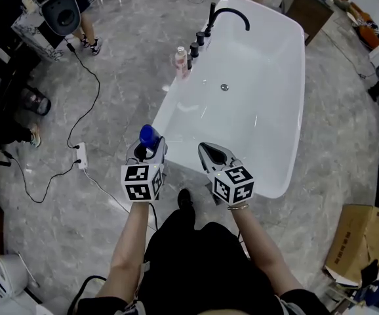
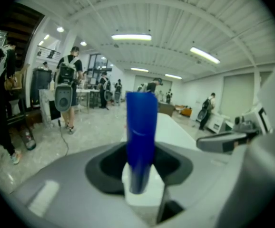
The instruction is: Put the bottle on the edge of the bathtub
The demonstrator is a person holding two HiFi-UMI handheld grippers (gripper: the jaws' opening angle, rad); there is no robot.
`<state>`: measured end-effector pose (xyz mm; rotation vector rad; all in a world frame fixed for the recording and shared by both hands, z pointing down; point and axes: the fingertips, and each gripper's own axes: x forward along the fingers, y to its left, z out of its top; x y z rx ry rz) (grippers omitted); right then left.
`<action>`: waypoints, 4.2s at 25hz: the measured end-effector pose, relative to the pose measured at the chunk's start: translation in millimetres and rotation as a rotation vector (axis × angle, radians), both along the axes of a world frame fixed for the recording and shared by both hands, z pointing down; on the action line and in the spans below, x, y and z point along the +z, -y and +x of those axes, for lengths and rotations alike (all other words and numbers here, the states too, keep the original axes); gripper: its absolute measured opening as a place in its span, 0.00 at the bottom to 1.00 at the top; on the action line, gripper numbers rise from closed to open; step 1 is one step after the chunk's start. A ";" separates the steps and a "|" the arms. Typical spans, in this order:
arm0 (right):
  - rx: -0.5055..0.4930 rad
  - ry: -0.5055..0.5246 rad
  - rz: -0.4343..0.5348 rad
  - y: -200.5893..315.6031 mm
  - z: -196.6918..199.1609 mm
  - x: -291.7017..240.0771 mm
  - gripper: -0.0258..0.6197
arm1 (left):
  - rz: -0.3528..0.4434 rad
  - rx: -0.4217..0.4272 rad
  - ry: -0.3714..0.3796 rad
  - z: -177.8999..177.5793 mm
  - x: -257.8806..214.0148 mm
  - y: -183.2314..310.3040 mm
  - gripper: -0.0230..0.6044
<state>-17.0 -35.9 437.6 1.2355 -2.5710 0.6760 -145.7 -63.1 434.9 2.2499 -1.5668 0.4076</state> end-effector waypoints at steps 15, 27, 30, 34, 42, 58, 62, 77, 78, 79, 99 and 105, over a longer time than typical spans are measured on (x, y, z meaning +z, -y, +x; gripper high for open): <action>-0.011 -0.003 -0.029 52.2 -10.1 12.5 0.05 | -0.011 0.009 0.007 -5.9 13.0 55.2 0.29; -0.059 0.004 -0.074 105.0 -12.1 33.1 0.04 | -0.040 -0.013 0.037 -0.9 37.5 110.2 0.29; -0.064 0.007 -0.087 117.6 -12.1 39.7 0.05 | -0.046 -0.019 0.044 1.0 46.4 126.8 0.29; -0.070 0.013 -0.108 133.2 -12.9 52.3 0.05 | -0.049 -0.023 0.053 3.8 60.9 150.5 0.29; -0.066 0.021 -0.145 158.6 -12.8 75.1 0.05 | -0.049 -0.028 0.072 12.2 90.2 194.4 0.29; -0.051 0.020 -0.215 188.3 -7.5 123.4 0.05 | -0.047 -0.074 0.060 19.9 150.4 275.1 0.29; -0.043 0.015 -0.233 190.9 -3.6 132.8 0.04 | -0.027 -0.060 0.063 25.9 153.8 291.8 0.29; -0.022 0.026 -0.254 198.3 4.1 143.7 0.04 | 0.000 -0.026 0.083 49.1 164.2 329.1 0.29; -0.022 0.026 -0.257 197.7 4.4 144.7 0.05 | -0.003 -0.029 0.085 49.2 166.5 329.3 0.29; -0.023 0.026 -0.259 197.2 4.9 145.6 0.04 | -0.006 -0.030 0.089 49.2 169.0 329.2 0.29; -0.009 0.038 -0.268 198.5 12.8 147.8 0.05 | -0.008 -0.013 0.148 50.8 183.8 318.6 0.30; -0.007 0.036 -0.263 197.5 13.5 145.0 0.05 | -0.027 -0.013 0.150 49.7 186.4 315.4 0.30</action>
